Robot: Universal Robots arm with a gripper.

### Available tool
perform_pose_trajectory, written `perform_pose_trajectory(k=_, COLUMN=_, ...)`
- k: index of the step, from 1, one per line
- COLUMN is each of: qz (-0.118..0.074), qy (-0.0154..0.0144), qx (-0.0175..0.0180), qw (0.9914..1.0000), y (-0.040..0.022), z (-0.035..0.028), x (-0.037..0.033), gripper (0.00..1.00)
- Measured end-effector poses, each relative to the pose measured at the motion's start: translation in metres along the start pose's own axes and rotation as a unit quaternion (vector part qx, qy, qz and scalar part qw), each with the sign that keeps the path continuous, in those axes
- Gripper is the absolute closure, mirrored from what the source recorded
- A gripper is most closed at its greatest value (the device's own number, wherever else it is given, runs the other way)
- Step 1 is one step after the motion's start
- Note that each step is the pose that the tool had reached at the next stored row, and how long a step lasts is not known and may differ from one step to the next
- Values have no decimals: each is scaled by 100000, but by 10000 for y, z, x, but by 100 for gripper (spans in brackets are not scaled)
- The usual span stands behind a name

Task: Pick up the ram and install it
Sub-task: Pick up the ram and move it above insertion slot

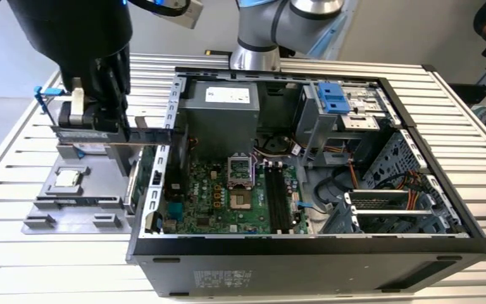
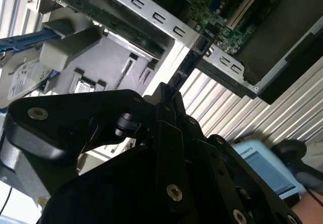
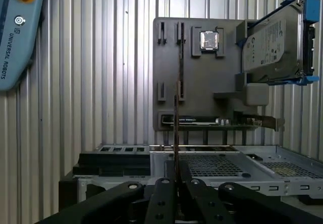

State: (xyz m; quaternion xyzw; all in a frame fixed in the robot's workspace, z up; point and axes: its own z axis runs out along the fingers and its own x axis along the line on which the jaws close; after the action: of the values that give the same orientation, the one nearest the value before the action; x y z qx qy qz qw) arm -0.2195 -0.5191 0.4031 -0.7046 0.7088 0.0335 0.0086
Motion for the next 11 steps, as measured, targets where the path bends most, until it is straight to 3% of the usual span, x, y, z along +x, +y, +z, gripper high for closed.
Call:
perform_pose_trajectory(k=7, qz=1, qy=3, qx=-34, qw=100000, y=-245, z=-9, x=-2, gripper=100)
perform_pose_trajectory(k=11, qz=0, qy=3, qx=-32, qw=100000, y=-350, z=-12, x=-2, gripper=100)
